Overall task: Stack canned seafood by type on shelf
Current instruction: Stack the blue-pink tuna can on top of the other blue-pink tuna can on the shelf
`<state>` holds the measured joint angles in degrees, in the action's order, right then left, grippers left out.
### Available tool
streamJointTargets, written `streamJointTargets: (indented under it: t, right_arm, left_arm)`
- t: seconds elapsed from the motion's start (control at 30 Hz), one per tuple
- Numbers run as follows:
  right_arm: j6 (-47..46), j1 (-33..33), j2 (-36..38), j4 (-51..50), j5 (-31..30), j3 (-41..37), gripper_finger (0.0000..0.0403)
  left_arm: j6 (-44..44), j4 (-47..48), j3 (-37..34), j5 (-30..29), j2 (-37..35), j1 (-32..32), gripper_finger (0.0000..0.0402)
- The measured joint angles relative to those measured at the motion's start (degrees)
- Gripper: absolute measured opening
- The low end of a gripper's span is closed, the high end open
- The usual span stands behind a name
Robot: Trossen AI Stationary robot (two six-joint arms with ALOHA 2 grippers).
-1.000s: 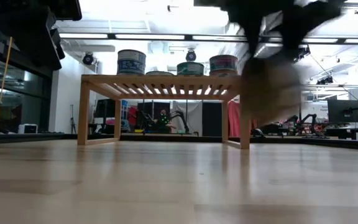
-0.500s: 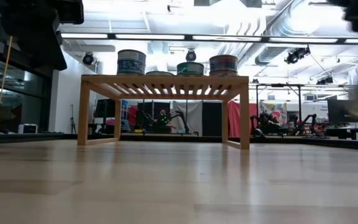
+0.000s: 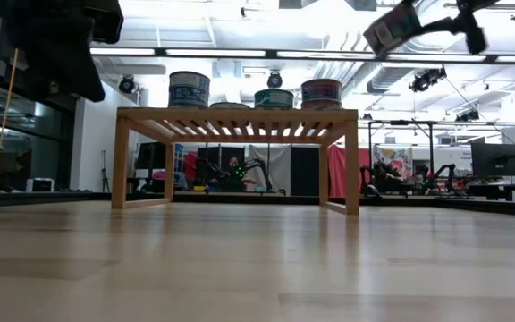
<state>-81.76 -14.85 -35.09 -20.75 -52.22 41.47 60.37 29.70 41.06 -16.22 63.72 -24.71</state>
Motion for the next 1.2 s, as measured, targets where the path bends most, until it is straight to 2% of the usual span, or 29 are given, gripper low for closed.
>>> streamJointTargets:
  t: [0.13,0.3,0.37,0.53,0.7,0.83,0.97,1.13,1.2]
  right_arm:
    - [9.1,12.5,0.4,10.8,10.0,0.0,0.0166]
    - [8.1,25.3,-6.5,17.5,23.6,0.0,0.0166]
    - [6.8,28.8,-10.5,20.3,26.7,-0.1,0.0166]
    - [6.3,33.6,-18.6,35.0,33.0,0.0,0.0166]
    - [1.9,35.3,-24.0,36.2,34.0,0.0,0.0166]
    - [1.4,35.5,-25.6,38.5,33.6,0.0,0.0166]
    - [2.2,35.5,-25.7,39.1,29.5,0.0,0.0168]
    - [1.3,35.5,-25.6,37.6,28.2,0.0,0.0246]
    - [1.1,35.5,-25.6,36.9,28.5,0.0,0.0263]
  left_arm:
    - [3.2,0.0,0.0,-0.4,0.0,0.0,0.0]
    - [6.9,-0.3,0.0,-0.4,0.0,0.0,0.0]
    - [7.9,-0.9,0.0,-0.3,0.0,0.0,0.0]
    - [7.9,-2.4,0.0,-0.2,0.0,-0.1,0.0]
    - [7.5,-2.8,0.0,-0.2,0.0,-0.1,0.0]
    - [7.5,-2.8,0.0,-0.2,0.0,-0.1,0.0]
    - [7.4,-2.8,0.0,-0.2,0.0,-0.2,0.0]
    - [7.3,-2.8,0.0,-0.2,0.0,-0.1,0.0]
    - [7.3,-2.8,0.0,-0.2,0.0,-0.2,0.0]
